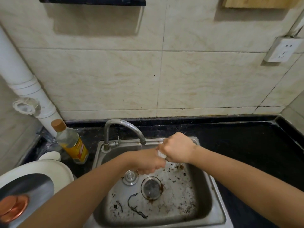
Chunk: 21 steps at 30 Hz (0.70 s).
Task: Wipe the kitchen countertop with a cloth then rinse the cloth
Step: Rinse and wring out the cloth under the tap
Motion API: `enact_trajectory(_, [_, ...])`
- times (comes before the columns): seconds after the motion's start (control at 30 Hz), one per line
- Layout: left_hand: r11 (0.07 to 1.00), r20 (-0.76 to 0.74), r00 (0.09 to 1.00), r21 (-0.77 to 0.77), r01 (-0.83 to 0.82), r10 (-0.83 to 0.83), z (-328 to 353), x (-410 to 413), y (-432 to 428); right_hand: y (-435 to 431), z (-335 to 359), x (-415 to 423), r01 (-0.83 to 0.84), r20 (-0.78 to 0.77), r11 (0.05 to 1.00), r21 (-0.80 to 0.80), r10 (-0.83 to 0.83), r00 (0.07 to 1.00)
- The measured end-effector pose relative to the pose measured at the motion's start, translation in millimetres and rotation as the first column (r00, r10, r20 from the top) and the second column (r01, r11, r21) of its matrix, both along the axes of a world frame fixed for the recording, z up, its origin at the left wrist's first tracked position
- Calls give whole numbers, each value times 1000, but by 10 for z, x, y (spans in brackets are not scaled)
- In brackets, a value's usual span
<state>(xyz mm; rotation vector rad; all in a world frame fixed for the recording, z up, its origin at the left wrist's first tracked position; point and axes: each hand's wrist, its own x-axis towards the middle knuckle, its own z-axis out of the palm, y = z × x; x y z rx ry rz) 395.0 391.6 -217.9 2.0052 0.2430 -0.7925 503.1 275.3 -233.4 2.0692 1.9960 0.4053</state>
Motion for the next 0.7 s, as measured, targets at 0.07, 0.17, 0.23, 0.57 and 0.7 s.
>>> enact_trajectory(0.07, [949, 145, 979, 302, 97, -146, -14, 13, -2, 48, 51, -76, 107, -30, 974, -198, -115, 993])
enact_trajectory(0.17, [732, 174, 926, 667, 140, -335, -89, 35, 25, 100, 89, -150, 156, -115, 957, -244, -189, 975])
enact_trajectory(0.23, [561, 165, 881, 818, 130, -444, -145, 58, 42, 115, 42, -157, 195, -223, 946, -258, -255, 941])
enact_trajectory(0.57, [290, 173, 747, 957, 28, -642, -147, 148, 127, 92, -49, -91, 307, -792, 880, -362, -464, 396])
enact_trajectory(0.7, [593, 425, 801, 797, -111, -422, -136, 85, 227, 27, 26, -74, 355, -704, 891, -283, -445, 554])
